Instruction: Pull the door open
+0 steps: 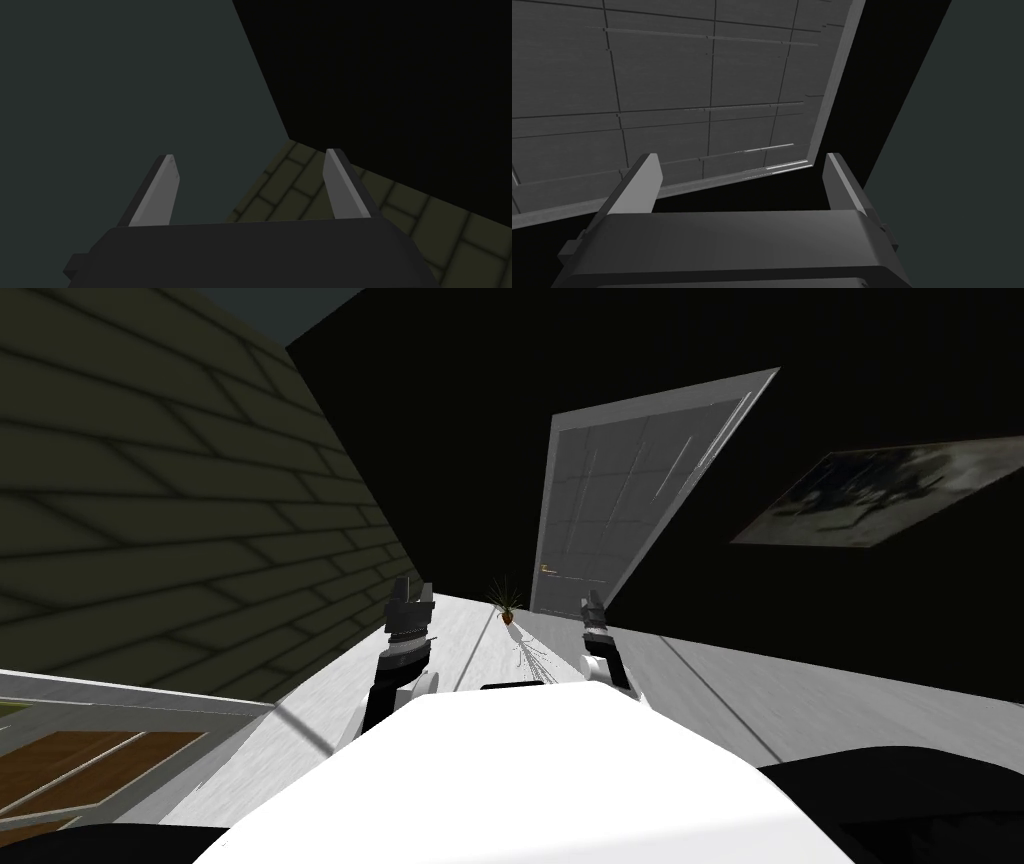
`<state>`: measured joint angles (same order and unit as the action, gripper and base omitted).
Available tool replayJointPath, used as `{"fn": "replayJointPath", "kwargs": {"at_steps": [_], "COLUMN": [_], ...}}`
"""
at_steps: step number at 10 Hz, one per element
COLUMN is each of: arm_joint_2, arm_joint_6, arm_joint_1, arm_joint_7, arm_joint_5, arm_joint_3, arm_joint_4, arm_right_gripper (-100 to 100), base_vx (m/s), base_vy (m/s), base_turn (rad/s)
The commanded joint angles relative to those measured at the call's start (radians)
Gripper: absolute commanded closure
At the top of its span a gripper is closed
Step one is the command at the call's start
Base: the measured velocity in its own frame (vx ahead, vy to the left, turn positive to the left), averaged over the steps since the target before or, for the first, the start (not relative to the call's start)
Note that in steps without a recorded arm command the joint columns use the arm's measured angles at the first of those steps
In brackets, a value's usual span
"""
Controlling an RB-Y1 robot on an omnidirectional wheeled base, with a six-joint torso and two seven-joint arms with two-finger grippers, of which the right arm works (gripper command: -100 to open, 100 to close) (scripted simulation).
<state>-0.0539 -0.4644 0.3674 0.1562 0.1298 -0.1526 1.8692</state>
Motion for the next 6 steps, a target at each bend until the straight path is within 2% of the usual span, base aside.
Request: {"fn": "replayJointPath", "kwargs": {"at_steps": [1, 6], "arm_joint_2": [-0.006, -0.019], "arm_joint_6": [-0.013, -0.052], "arm_joint_1": [-0.015, -0.070], "arm_joint_7": [0.001, 0.003], "arm_joint_5": [0.006, 0.023], "arm_joint_3": [-0.013, -0.055], "arm_joint_4": [-0.041, -0.177], "arm_right_gripper": [-100, -100], "base_vx": [0.090, 0.094], "base_vy": [-0.010, -0.035], "base_turn": [0.091, 0.089]}}
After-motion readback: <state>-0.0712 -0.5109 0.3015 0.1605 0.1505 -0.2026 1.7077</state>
